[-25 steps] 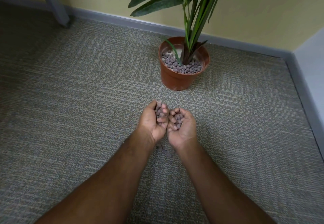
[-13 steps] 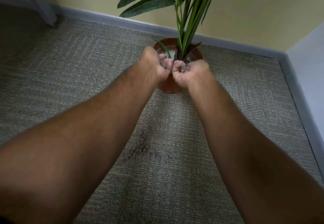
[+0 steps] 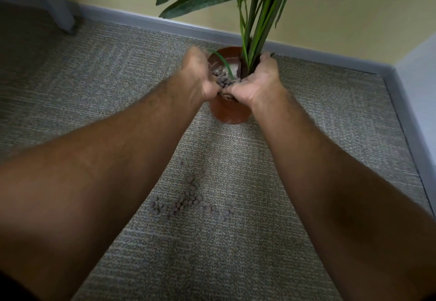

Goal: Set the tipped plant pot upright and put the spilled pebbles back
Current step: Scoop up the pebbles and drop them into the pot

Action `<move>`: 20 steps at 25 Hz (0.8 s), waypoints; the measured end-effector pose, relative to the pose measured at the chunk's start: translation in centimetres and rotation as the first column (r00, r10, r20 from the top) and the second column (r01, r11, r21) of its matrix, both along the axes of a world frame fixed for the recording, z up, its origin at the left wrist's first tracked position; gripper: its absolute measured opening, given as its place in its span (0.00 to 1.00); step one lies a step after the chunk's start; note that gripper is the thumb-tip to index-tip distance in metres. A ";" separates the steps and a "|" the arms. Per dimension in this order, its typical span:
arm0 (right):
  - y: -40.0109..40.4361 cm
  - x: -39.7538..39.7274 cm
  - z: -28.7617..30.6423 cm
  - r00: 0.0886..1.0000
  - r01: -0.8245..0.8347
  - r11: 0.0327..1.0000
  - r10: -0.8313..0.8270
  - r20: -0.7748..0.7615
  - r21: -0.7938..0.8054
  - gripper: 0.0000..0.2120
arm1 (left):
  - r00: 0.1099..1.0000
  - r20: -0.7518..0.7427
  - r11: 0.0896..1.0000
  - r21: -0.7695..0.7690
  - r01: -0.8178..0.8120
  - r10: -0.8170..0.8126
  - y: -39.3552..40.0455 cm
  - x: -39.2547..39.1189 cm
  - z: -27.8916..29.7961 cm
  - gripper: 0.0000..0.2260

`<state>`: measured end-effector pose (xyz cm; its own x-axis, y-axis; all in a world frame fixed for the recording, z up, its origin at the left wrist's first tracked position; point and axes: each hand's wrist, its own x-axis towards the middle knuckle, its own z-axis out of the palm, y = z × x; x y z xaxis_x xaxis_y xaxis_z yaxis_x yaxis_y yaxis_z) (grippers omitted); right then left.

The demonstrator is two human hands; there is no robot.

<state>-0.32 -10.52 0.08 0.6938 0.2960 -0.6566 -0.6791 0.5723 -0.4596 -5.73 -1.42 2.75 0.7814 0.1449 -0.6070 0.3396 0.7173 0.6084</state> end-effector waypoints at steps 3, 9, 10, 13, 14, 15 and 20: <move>-0.3 -0.4 0.5 1.000 0.003 1.000 -0.004 0.031 0.014 0.41 | 0.999 0.035 0.998 0.065 -0.012 0.010 0.2 -0.5 -0.9 0.15; -0.9 -1.3 0.6 0.979 0.193 0.974 -0.184 0.086 -0.119 0.36 | 0.992 0.115 0.991 0.122 -0.060 0.046 0.4 -2.7 -2.4 0.14; -1.0 -2.2 0.4 0.973 0.209 0.963 -0.187 0.135 -0.169 0.33 | 0.991 0.128 0.985 0.163 -0.052 0.031 0.4 -3.5 -2.7 0.14; -1.8 -6.4 -0.6 0.934 0.232 0.851 -0.059 0.353 -0.470 0.18 | 0.983 0.125 0.865 0.499 0.053 -0.132 0.2 -6.9 -4.7 0.12; -2.1 -8.0 -1.5 0.906 0.238 0.806 0.017 0.423 -0.542 0.14 | 0.967 0.111 0.788 0.605 0.116 -0.228 0.0 -8.3 -5.9 0.12; -2.3 -9.7 -2.7 0.879 0.225 0.773 0.100 0.465 -0.593 0.11 | 0.939 0.088 0.702 0.688 0.185 -0.333 -0.1 -9.7 -7.1 0.11; -4.1 -17.6 -10.1 0.677 0.097 0.448 0.625 0.389 -0.889 0.10 | 0.723 -0.253 -0.018 0.949 0.316 -0.643 1.0 -15.2 -13.9 0.17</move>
